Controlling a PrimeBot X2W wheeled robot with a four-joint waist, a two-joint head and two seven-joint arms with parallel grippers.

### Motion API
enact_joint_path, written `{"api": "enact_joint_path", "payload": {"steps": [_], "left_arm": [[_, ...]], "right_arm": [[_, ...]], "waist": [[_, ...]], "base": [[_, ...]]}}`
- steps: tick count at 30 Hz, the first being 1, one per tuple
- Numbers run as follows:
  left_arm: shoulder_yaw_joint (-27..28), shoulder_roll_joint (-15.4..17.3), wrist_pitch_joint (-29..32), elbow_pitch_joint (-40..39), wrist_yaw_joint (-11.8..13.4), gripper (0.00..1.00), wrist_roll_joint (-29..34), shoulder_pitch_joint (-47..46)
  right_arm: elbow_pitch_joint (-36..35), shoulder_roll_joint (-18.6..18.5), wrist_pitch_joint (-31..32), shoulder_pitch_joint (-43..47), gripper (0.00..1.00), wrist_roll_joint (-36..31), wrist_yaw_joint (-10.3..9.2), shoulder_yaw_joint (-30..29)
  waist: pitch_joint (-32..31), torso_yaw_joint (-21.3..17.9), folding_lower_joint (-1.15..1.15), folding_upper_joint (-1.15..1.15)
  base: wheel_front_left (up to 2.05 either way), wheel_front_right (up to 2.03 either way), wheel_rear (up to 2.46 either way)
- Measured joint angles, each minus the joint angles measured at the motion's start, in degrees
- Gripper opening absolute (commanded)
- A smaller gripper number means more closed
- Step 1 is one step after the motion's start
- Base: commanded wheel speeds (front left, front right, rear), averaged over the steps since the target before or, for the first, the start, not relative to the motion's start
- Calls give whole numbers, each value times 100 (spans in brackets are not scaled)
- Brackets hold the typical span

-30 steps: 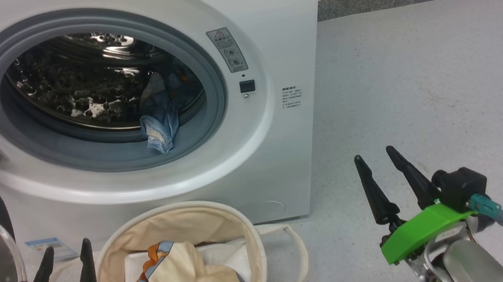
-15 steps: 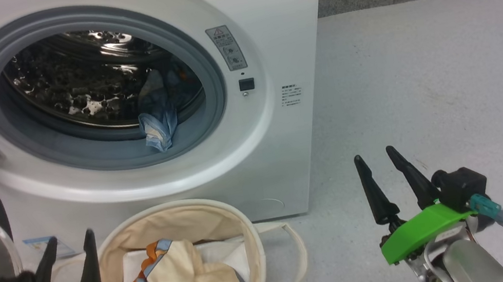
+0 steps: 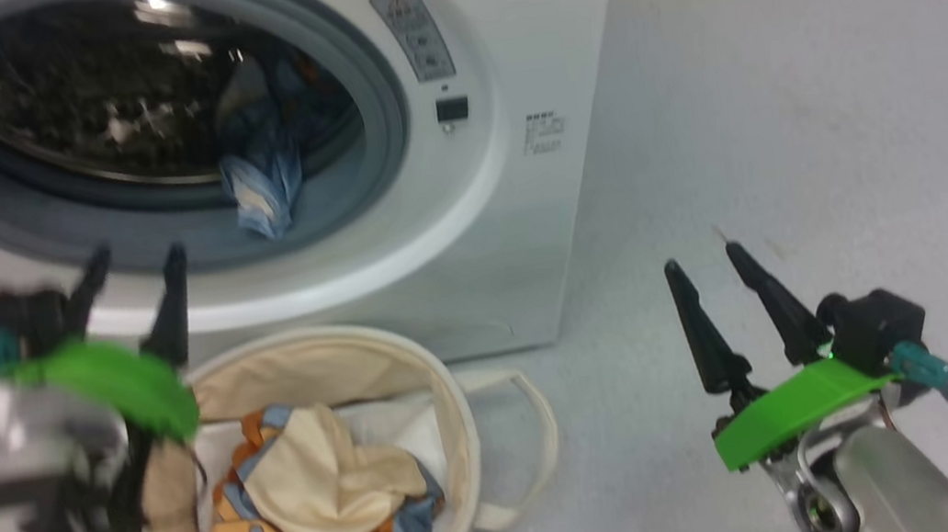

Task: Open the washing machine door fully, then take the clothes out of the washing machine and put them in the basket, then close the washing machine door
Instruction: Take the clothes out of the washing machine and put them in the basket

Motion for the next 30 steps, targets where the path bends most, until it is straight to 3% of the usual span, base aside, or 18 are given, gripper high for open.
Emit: {"api": "enact_joint_path", "payload": {"steps": [14,21,30], "left_arm": [[-490,-682,1276,2081,-616,100,14,-2673],[-665,-838,1499,2866,-713,100,-42,-3573],[-884,-932,1684,3540,-719,100,-172,-4027]], "right_arm": [[-396,1,0,-452,100,108,0,-101],[-556,2,0,-584,100,174,0,-129],[-669,3,0,-689,100,260,0,-153]], "waist": [[1220,-142,0,0],[1751,-272,0,0],[2204,-393,1,0]], "base": [[0,0,0],[0,0,0],[0,0,0]]}}
